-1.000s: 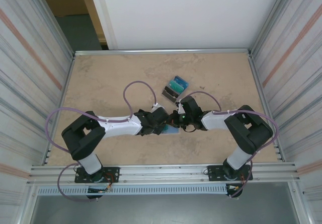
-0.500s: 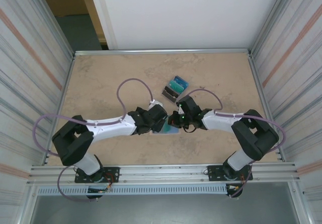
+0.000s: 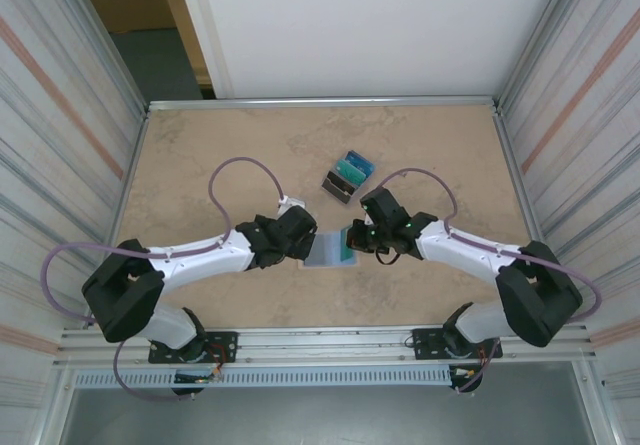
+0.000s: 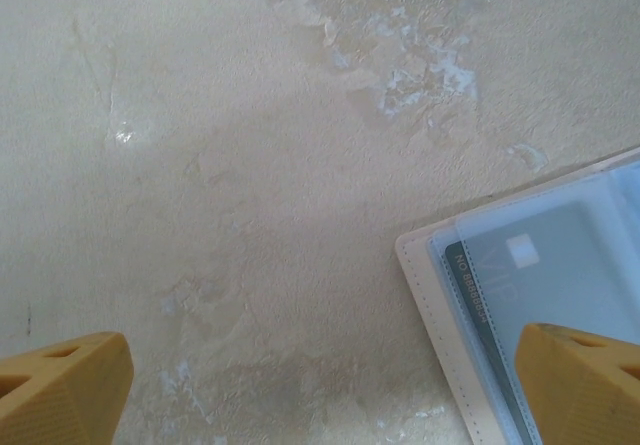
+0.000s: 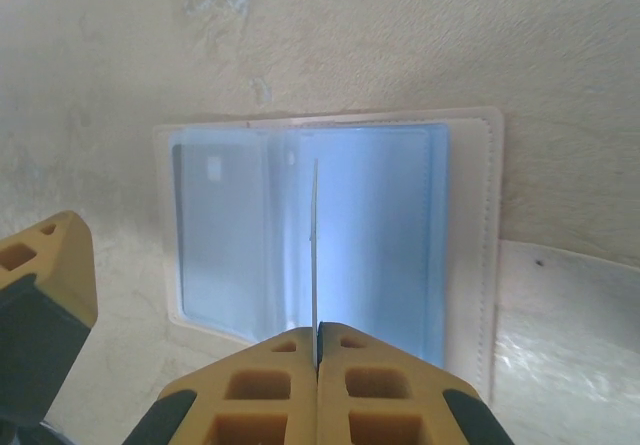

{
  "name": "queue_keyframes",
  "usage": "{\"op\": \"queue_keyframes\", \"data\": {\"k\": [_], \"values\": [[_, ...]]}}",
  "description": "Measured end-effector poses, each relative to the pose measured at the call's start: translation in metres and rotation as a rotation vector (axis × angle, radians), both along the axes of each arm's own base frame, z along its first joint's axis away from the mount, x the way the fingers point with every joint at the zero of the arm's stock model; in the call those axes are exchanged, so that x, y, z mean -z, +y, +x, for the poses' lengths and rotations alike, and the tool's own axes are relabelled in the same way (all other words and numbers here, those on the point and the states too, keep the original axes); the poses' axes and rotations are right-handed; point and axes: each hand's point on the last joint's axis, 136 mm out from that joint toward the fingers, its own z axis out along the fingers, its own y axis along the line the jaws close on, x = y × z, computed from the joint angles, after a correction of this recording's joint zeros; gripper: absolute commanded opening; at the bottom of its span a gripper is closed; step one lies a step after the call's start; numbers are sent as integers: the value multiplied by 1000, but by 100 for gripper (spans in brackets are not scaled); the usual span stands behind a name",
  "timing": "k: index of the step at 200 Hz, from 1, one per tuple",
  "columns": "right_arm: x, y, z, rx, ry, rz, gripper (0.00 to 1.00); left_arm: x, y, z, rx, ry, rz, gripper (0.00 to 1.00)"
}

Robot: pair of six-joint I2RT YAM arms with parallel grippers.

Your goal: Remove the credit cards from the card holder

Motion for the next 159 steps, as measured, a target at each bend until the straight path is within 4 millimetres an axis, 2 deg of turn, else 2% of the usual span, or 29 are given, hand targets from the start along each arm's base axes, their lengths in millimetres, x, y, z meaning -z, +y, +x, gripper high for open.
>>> {"op": "queue_keyframes", "data": {"k": [37,97,121,159], "values": [[-28,-16,18,1,-77,-52,0,2,2,1,-24,7,-8,99],[-76,-43,72,-27,-221,-127,0,15,3,-1,-26,40,11,98],[-82,-48,95,-61,-262,-170,0,19,3,-4,-23,55,8,99],[-79,-47,127,-149,-296,-241,0,24,4,-8,-18,72,3,99]]}}
